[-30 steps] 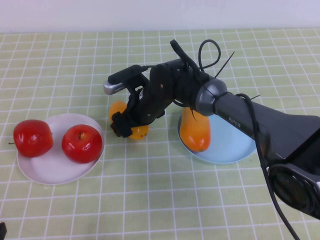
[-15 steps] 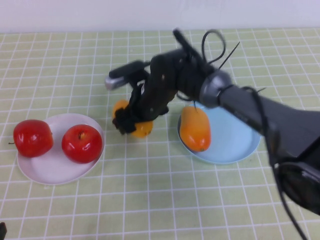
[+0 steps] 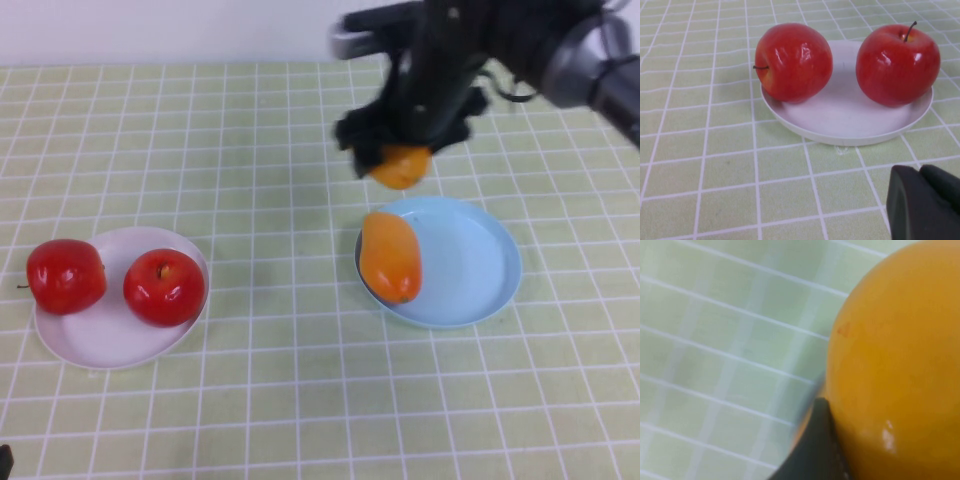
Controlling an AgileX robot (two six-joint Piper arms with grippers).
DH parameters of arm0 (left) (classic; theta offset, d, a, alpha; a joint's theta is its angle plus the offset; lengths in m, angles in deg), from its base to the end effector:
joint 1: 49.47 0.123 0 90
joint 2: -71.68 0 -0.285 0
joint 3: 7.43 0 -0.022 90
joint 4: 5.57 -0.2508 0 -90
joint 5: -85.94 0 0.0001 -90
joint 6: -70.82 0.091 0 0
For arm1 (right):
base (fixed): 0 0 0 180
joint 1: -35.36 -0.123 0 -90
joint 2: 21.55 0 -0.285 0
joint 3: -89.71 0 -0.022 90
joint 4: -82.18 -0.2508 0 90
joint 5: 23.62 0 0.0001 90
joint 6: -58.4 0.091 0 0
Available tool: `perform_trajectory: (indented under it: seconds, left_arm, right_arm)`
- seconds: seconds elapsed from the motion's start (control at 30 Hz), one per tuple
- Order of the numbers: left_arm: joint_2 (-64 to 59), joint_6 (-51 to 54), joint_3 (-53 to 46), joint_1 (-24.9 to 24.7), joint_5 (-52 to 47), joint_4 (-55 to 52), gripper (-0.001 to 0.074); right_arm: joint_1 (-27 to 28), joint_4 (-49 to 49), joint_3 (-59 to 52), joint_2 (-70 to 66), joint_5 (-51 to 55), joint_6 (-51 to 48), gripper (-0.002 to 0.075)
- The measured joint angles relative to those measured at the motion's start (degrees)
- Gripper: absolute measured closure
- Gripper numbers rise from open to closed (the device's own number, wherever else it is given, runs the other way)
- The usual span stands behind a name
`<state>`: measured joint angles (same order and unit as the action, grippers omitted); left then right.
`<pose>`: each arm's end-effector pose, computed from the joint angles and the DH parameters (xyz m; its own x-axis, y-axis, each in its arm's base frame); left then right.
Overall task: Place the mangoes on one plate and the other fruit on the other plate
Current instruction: Put another type of fruit in the right plate
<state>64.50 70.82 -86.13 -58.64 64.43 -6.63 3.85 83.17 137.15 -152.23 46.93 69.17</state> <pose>0.0520 -0.0078 0.1713 -0.2923 0.0646 -0.9541 0.1580 0.9873 0.0185 0.4035 0.2456 0.3088 -0.8458 -0.3060 -0.4370 -0.3693 0.9270 0.0657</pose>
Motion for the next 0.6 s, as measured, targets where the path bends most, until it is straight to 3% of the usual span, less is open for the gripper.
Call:
perform_trajectory:
  seconds: [0.33, 0.53, 0.6]
  left_arm:
    - [0.00, 0.00, 0.00, 0.00, 0.00, 0.00, 0.0731]
    - [0.00, 0.00, 0.00, 0.00, 0.00, 0.00, 0.0731]
    - [0.00, 0.00, 0.00, 0.00, 0.00, 0.00, 0.0731]
  right_arm:
    - [4.49, -0.99, -17.20, 1.07, -1.30, 2.56, 0.0176]
    - [5.34, -1.69, -22.14, 1.07, -5.60, 2.56, 0.0176]
    - [5.39, -1.84, -22.54, 1.07, -5.94, 2.56, 0.0139]
